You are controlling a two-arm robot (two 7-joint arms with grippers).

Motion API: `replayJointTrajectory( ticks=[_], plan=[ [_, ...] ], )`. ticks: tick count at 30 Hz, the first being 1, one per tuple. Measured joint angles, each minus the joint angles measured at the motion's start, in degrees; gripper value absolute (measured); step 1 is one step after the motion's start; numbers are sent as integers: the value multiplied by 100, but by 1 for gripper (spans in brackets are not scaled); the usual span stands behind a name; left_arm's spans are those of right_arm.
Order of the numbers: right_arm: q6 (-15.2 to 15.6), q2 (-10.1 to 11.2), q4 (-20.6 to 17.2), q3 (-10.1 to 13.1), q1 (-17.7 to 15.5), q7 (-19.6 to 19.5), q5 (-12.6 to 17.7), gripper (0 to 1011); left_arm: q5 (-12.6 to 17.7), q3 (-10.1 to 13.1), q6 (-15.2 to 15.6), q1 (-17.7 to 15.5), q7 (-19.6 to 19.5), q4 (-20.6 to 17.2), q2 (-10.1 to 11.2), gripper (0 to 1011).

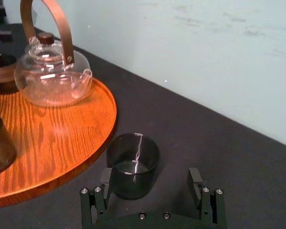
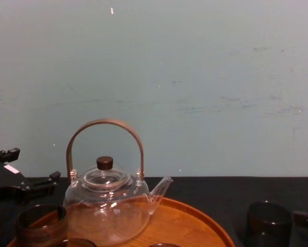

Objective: Pick up the glass from the table and place it on the tray.

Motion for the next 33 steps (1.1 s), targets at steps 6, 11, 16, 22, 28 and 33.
replayJointTrajectory(
  ticks=[6,11,16,22,28,33],
  plan=[
    [81,-69,121,-53,45,148,-112,1002,0,0,0,0,0,0,0,1001],
    [132,-128,215,-79,72,195,-181,1002,0,0,0,0,0,0,0,1001],
    [164,-186,316,-95,119,227,-239,1002,0,0,0,0,0,0,0,1001],
    [192,-280,468,-109,207,248,-306,1002,0,0,0,0,0,0,0,1001],
    [191,-387,591,-135,321,266,-365,1002,0,0,0,0,0,0,0,1001],
    [172,-455,672,-185,415,297,-420,1002,0,0,0,0,0,0,0,1001]
  ],
)
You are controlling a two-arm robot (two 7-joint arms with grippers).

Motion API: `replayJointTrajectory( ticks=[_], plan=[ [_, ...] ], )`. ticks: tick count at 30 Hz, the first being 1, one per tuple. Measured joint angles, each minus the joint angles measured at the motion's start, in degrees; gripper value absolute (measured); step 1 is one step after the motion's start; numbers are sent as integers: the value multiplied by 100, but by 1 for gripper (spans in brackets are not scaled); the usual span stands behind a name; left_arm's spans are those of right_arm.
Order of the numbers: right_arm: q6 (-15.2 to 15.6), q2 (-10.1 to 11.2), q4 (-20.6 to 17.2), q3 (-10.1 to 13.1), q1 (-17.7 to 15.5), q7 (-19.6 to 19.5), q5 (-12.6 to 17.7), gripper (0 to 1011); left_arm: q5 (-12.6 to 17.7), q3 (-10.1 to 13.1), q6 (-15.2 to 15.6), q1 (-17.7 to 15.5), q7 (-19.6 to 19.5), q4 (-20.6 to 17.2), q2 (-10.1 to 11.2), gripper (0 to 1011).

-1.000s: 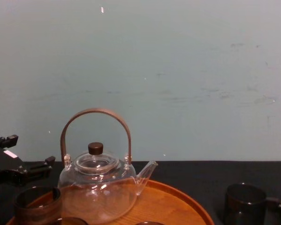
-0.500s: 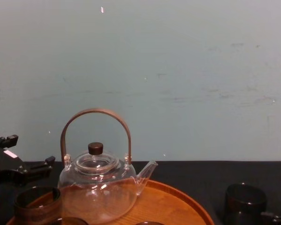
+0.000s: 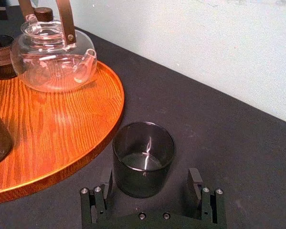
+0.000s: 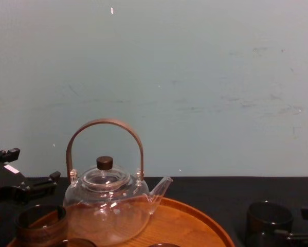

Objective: Pick up the glass from the table and place it on the tray.

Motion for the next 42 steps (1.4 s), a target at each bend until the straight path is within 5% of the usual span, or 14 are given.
replayJointTrajectory(
  ticks=[31,42],
  plan=[
    [-26,-516,755,-346,700,117,-425,1002,0,0,0,0,0,0,0,1001],
    [-13,-549,803,-362,743,94,-466,1002,0,0,0,0,0,0,0,1001]
  ],
)
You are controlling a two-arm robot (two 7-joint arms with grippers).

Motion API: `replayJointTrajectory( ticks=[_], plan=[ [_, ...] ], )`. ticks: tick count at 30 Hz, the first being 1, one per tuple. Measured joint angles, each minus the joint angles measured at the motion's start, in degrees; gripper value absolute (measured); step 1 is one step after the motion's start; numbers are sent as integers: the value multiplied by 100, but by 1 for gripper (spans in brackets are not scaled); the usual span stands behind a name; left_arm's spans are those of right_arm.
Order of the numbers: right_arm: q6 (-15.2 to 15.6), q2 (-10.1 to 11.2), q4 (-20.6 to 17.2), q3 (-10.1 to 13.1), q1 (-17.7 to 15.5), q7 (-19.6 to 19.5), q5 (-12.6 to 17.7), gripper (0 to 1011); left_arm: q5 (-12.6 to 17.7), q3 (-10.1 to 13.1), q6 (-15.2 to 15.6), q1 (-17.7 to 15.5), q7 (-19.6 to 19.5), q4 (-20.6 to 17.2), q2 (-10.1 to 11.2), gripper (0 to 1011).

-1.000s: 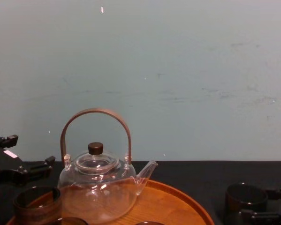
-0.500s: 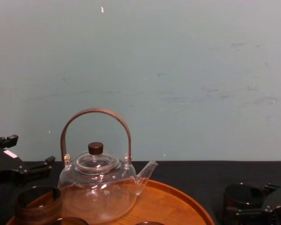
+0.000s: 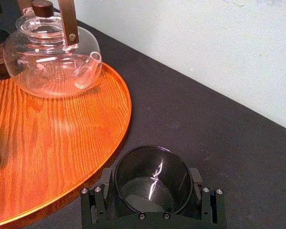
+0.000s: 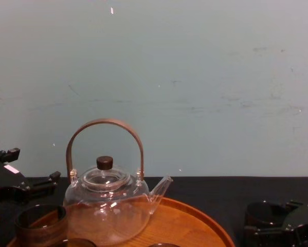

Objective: Pick up the glass from the table and place it on the tray.

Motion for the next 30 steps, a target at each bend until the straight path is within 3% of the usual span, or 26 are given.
replayJointTrajectory(
  ticks=[5,11,30],
  plan=[
    [0,4,-7,3,-7,1,7,1002,0,0,0,0,0,0,0,1001],
    [-2,8,-14,7,-12,4,17,918,0,0,0,0,0,0,0,1001],
    [-27,49,-101,51,-63,48,78,916,0,0,0,0,0,0,0,1001]
  ],
)
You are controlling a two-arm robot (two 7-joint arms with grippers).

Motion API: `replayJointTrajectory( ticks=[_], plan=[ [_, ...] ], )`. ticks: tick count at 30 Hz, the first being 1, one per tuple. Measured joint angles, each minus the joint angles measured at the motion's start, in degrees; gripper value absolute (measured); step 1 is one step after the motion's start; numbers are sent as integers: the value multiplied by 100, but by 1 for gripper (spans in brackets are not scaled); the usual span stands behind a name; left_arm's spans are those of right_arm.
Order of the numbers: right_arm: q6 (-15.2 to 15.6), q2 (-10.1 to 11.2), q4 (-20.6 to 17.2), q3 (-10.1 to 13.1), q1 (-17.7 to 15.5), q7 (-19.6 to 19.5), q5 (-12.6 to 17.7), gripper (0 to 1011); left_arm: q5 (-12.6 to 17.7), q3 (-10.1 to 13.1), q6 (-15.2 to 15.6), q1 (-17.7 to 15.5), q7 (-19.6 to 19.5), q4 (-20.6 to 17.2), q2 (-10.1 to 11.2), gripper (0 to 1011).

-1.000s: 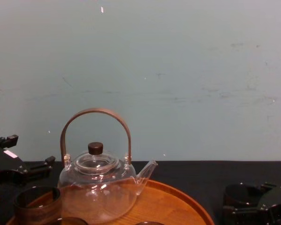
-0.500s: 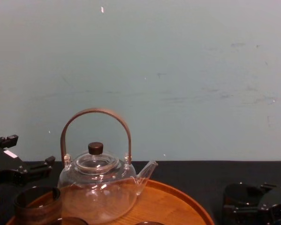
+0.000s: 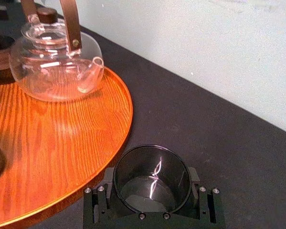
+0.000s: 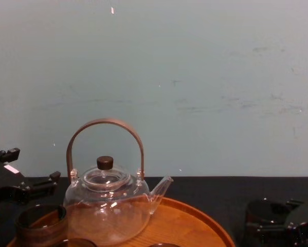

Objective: Pick up the glass from the table and place it on the tray.

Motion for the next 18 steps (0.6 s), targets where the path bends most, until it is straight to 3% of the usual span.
replayJointTrajectory(
  ticks=[18],
  plan=[
    [-94,257,-650,124,-29,158,167,916,0,0,0,0,0,0,0,1001]
  ],
)
